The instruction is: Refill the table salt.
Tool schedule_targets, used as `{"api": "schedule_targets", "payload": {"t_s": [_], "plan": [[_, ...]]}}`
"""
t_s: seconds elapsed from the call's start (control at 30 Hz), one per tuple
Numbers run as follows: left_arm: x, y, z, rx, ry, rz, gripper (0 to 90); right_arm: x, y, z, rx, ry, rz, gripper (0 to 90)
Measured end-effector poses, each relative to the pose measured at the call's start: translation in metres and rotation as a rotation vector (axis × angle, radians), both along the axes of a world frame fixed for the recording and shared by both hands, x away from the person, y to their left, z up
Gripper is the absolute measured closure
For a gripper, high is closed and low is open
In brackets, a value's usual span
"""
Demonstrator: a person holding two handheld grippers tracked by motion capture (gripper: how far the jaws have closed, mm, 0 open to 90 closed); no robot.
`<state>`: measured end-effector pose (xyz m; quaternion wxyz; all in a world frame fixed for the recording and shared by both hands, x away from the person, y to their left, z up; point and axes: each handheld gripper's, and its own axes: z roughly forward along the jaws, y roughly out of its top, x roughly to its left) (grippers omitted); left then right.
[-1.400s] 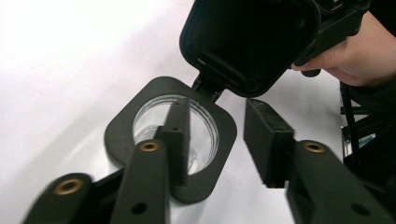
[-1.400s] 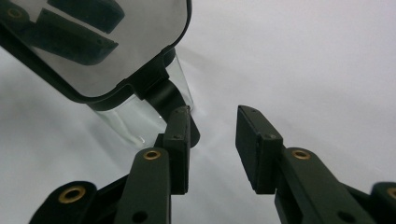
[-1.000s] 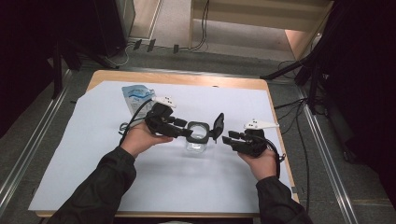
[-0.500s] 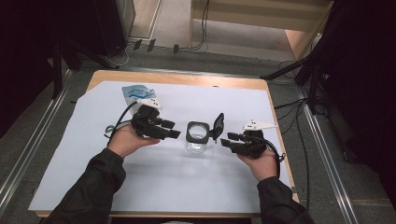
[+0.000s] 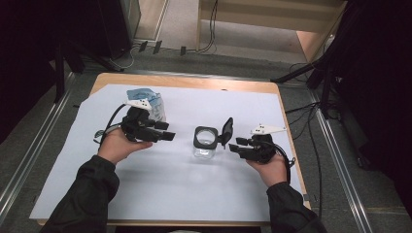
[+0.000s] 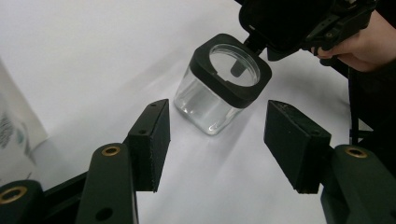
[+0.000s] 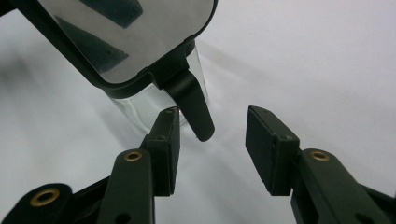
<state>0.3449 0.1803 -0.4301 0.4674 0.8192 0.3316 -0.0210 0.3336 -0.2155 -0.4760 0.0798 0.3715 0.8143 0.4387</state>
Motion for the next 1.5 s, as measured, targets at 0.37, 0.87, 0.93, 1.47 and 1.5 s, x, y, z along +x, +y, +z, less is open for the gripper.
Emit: {"api": "schedule_targets", "payload": {"t_s": [0.37,0.87,0.93,1.47,1.5], "plan": [[-0.002,0.028,0.003,0.049,0.004,0.078,44.9,0.004,0.003,0.001,0.010,0.006,0.013,56.8],[0.003,0.068,0.006,0.071,0.011,0.183,46.1,0.010,0.007,0.001,0.008,0.005,0.022,56.4],[0.005,0.073,0.006,0.072,0.016,0.195,46.2,0.010,0.007,0.001,0.007,0.006,0.022,56.3],[0.027,0.103,0.008,0.079,0.033,0.275,47.9,0.004,0.000,-0.001,0.006,0.014,-0.005,55.9],[0.029,0.102,0.009,0.081,0.025,0.276,48.5,0.003,-0.001,-0.002,0.006,0.015,-0.008,55.8]]}}
